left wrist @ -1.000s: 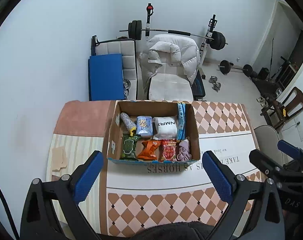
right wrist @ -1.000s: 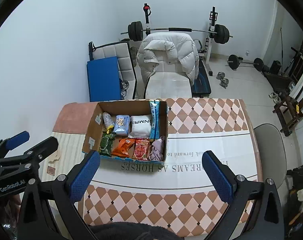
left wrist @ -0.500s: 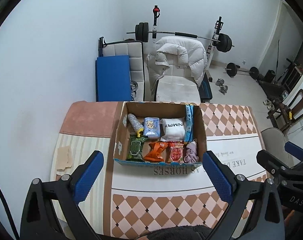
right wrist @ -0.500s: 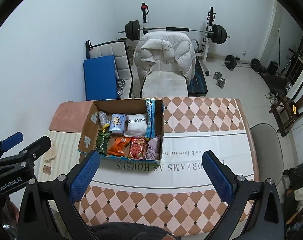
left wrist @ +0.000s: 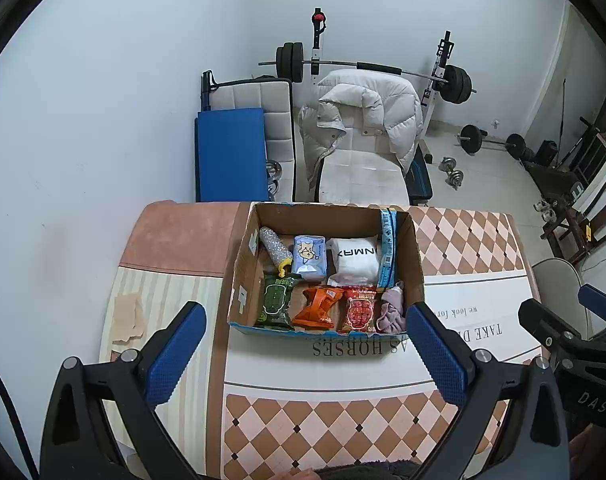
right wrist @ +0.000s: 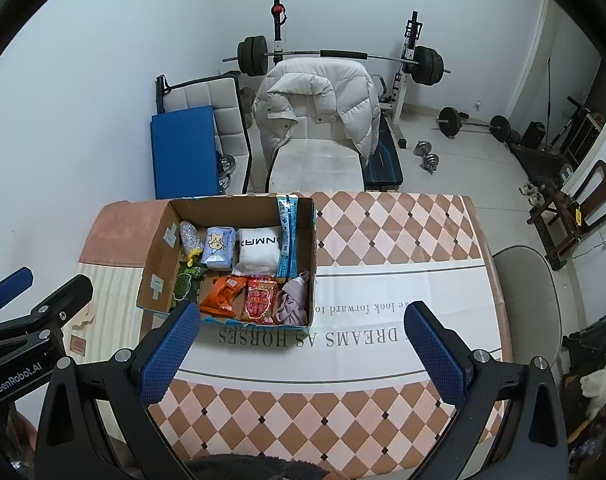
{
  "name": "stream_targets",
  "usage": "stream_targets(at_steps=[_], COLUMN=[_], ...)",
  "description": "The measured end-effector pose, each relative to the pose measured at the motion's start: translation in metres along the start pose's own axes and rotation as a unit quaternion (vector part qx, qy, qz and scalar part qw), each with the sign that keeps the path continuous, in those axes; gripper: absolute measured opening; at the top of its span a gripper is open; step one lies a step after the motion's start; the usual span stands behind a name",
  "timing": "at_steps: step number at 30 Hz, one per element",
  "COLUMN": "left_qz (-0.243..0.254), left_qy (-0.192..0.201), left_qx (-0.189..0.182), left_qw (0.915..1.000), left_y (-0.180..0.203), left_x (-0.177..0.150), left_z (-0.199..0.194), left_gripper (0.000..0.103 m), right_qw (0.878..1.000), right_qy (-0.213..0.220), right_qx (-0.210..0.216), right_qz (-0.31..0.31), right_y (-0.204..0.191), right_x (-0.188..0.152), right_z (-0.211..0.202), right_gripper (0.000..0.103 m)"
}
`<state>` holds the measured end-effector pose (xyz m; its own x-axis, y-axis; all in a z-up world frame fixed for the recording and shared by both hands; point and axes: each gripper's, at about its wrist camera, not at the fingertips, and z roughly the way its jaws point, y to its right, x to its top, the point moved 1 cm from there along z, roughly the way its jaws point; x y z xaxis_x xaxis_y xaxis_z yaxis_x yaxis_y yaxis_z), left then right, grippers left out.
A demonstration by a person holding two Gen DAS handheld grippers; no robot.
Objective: Organize soft objects
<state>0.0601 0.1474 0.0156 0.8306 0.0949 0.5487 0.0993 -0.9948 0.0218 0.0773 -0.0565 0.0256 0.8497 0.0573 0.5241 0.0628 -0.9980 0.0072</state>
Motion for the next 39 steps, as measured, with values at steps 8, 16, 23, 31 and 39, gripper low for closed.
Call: stream_targets(at_steps=[8, 16, 23, 31, 39], left_qz=[-0.004, -0.004, -0.005, -0.004, -0.004], left_qy=[0.005, 0.005, -0.001, -0.003, -0.004], left_qx=[0.0, 0.002, 0.004, 0.006, 0.006], left_qw=[1.0, 1.0, 1.0, 1.0, 1.0], left_y=[-0.0018, -0.0027, -0.0047, -0.0054, -0.0059], left_x=[0.0015, 0.0018, 0.0018, -0.0002, -0.0006], left_z=[-0.0007, -0.0011, 0.0004, 0.0021, 0.0021], left_gripper=[0.102, 0.102, 0.102, 0.102, 0.102], right_qw=[1.0, 1.0, 1.0, 1.0, 1.0], right_qy=[0.003, 0.005, 0.004, 0.006, 0.007], right_qx=[-0.001, -0.003, -0.004, -0.008, -0.009], right_qz=[0.0, -0.003, -0.002, -0.004, -0.006], right_y=[0.0001, 0.0001, -0.0005, 0.0, 0.0025], right_x=[-0.0001, 0.0051, 0.0064, 0.0086, 0.0085], right_z=[0.0008, -0.0005, -0.0017, -0.0015, -0.0007], right_gripper=[0.103, 0.103, 0.103, 0.103, 0.103])
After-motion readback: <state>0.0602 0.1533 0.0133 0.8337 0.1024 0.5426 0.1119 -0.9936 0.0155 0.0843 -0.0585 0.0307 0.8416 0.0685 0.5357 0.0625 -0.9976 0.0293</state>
